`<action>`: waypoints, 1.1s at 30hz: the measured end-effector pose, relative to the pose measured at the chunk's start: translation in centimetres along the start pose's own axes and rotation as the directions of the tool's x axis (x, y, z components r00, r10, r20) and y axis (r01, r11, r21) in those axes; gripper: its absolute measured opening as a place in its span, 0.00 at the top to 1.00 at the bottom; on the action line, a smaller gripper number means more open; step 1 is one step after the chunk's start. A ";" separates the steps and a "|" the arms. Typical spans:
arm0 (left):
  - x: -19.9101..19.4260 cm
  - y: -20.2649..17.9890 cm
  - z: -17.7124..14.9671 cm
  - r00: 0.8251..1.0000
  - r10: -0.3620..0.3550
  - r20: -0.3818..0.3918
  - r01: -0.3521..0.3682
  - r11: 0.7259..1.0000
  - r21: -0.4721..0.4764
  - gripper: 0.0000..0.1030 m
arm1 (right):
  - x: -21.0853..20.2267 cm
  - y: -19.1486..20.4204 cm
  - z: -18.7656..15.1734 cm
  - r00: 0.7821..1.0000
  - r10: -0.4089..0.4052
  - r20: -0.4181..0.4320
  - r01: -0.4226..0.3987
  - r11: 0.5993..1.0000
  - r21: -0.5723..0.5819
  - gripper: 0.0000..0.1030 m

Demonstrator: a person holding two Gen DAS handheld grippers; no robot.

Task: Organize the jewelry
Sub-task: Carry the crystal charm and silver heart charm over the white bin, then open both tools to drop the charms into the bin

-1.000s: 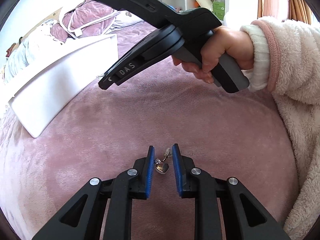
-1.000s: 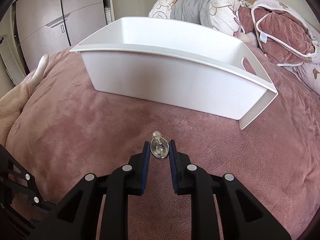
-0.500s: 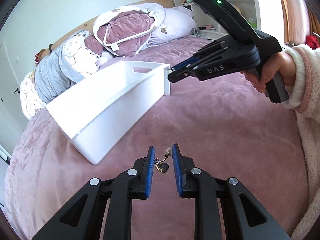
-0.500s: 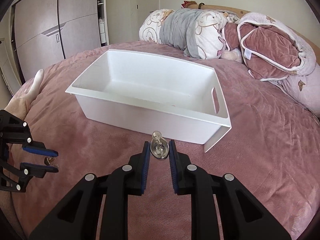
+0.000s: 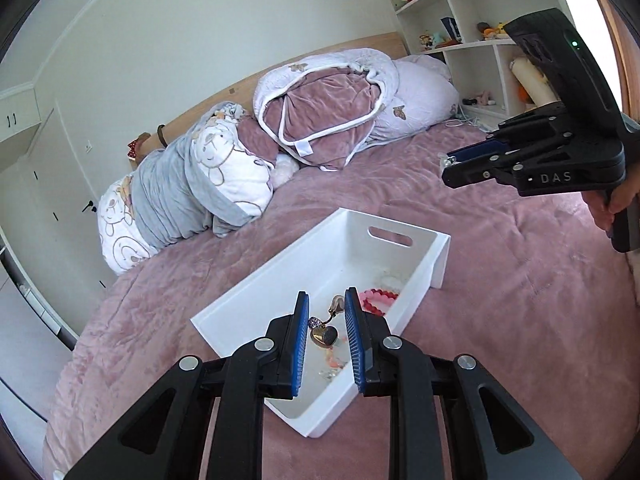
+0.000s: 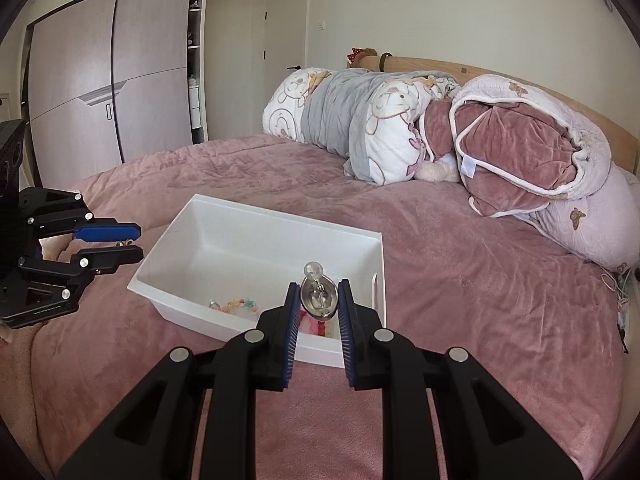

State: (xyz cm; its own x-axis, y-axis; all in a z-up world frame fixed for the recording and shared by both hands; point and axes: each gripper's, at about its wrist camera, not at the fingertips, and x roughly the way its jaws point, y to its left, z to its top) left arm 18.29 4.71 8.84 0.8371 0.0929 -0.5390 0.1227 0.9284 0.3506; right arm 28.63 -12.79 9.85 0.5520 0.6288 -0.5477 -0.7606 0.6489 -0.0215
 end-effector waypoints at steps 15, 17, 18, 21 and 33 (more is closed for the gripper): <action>12.3 8.4 4.1 0.972 0.002 -0.237 -0.054 0.975 -0.215 0.77 | 6.7 -2.2 5.3 0.996 0.056 -0.070 -0.053 0.998 0.044 0.81; 13.9 8.9 3.4 0.961 -0.011 -0.277 -0.061 0.966 -0.253 0.77 | 8.1 -2.3 5.3 0.993 0.070 -0.095 -0.063 0.996 0.068 0.81; 14.4 9.0 3.0 0.958 -0.020 -0.287 -0.059 0.963 -0.264 0.77 | 8.6 -2.4 5.2 0.992 0.077 -0.102 -0.069 0.995 0.077 0.81; 15.2 8.7 2.0 0.952 -0.023 -0.304 -0.063 0.961 -0.270 0.77 | 9.8 -2.3 4.9 0.989 0.092 -0.120 -0.080 0.991 0.105 0.81; 11.4 8.4 1.3 0.977 0.050 -0.209 -0.113 0.947 -0.302 0.28 | 8.9 -1.1 4.3 0.995 0.047 -0.093 -0.036 0.992 0.123 0.29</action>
State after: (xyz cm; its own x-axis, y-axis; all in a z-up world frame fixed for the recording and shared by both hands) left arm 29.57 13.17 6.60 0.7125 0.2120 -0.6689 -0.1390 0.9770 0.1615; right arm 35.84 -6.14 8.60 0.4812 0.6162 -0.6235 -0.7320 0.6738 0.1011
